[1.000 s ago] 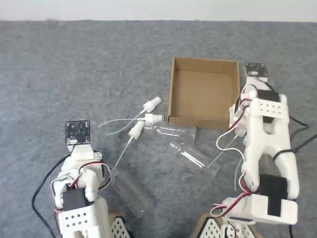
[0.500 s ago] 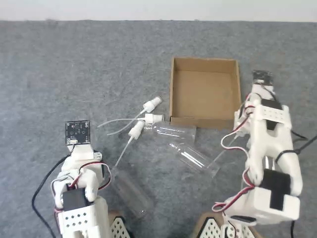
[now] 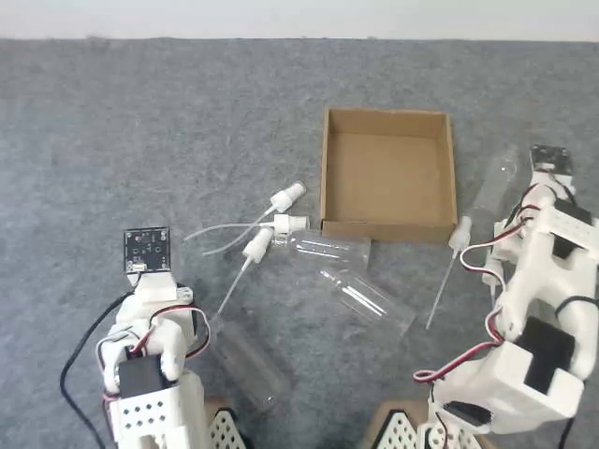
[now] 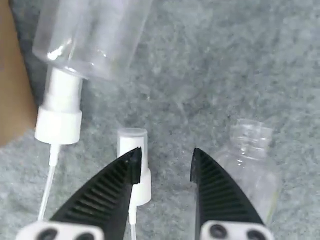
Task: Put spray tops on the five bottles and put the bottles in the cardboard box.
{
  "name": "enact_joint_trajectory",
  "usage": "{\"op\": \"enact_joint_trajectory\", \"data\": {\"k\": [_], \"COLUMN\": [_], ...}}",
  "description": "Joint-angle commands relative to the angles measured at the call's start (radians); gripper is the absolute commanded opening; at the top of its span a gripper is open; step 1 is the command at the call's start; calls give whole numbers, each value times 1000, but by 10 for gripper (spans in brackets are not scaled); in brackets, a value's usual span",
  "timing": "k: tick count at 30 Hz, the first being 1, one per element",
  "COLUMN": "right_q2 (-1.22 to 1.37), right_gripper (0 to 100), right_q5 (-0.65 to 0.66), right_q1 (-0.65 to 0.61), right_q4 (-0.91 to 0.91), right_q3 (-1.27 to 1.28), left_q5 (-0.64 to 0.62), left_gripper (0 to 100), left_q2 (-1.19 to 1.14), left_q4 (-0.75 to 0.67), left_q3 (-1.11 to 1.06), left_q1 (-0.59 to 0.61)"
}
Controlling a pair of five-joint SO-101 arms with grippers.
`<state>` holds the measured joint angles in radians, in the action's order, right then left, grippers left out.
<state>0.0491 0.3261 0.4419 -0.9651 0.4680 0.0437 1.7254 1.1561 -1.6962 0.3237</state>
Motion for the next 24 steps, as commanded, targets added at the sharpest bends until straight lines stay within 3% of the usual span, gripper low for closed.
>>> {"op": "enact_joint_trajectory", "data": {"k": [1,9,15,24], "right_q2": [-13,-19,-10,-27], "right_gripper": [132,225,227,229], "right_q5": [20,23,15,14], "right_q1": [8,-33,-99,-101], "right_q4": [12,-61,-67,-82], "right_q3": [-60,-51,-38,-31], "left_q5": [8,8,8,8], "left_gripper": [12,12,12,12], "left_q2": [5,5,5,5], "left_q4": [5,5,5,0], "left_q3": [16,16,16,15], "left_q1": [5,5,5,5]}}
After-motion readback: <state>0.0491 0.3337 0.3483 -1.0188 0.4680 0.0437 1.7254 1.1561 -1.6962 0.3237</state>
